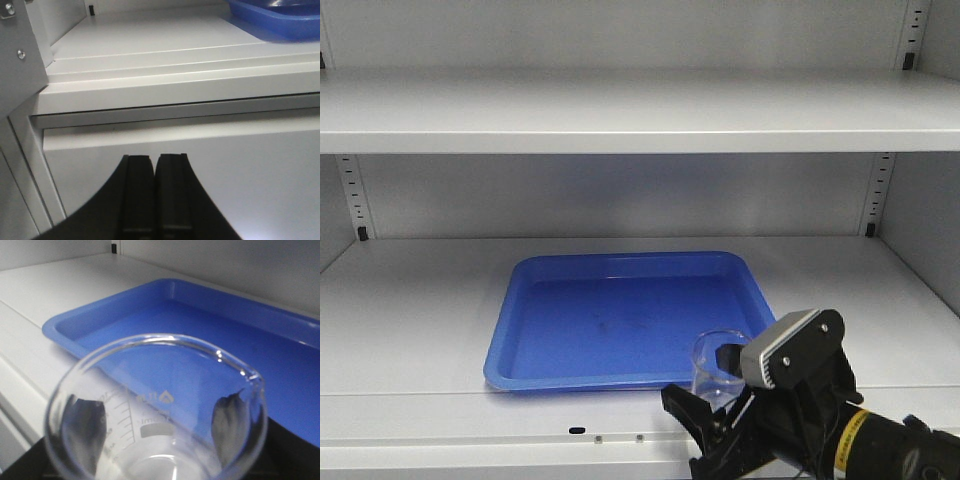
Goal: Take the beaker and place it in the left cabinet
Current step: 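Extend the right arm and lower the beaker onto the blue tray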
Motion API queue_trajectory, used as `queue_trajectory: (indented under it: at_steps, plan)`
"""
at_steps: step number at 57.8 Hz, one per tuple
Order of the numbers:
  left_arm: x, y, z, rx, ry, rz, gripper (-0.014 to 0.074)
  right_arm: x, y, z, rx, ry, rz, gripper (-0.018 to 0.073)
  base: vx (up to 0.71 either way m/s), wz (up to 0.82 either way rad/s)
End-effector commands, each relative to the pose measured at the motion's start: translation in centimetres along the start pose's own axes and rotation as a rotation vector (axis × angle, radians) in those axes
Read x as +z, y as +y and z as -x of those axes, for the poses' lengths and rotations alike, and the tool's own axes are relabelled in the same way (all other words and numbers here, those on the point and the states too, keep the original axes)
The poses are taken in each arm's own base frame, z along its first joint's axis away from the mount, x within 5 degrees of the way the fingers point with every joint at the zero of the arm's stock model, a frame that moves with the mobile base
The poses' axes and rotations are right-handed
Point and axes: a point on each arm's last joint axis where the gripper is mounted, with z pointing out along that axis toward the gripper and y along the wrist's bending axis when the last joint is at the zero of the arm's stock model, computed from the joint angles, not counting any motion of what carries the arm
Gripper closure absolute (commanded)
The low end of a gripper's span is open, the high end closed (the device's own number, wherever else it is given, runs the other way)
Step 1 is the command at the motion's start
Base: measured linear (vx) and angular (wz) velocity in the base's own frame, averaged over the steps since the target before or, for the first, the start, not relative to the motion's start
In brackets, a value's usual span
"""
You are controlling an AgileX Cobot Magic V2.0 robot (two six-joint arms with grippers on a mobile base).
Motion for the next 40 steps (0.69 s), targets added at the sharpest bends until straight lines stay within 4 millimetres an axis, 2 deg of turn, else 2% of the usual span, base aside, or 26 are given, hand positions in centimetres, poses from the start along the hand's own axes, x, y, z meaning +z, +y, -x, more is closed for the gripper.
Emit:
queue_trajectory:
  at_steps: [1, 10, 16, 34, 40]
  plan:
    - [-0.3, -0.1, 1.1, -0.009, -0.104, -0.016, 0.0593, -0.4, -0.5, 4.6, 0.029, -0.187, -0.017, 0.0351, 0.01, -0.02]
    - [-0.3, -0.1, 1.1, -0.009, -0.104, -0.016, 0.0593, 1.2, -2.2, 7.8, 0.026, -0.169, -0.112, 0.0351, 0.0, -0.01]
    - [-0.3, -0.1, 1.1, -0.009, -0.104, -0.016, 0.0593, 3.3, -3.0, 8.7, 0.022, -0.165, -0.127, 0.0351, 0.0, 0.0]
    - [-0.3, -0.1, 1.1, -0.009, -0.104, -0.016, 0.0593, 11.9, -5.3, 6.5, -0.036, -0.121, -0.116, 0.0349, 0.0, 0.0]
    - [-0.3, -0.1, 1.1, -0.009, -0.104, -0.016, 0.0593, 13.8, -5.8, 6.1, -0.035, -0.124, -0.116, 0.0348, 0.0, 0.0]
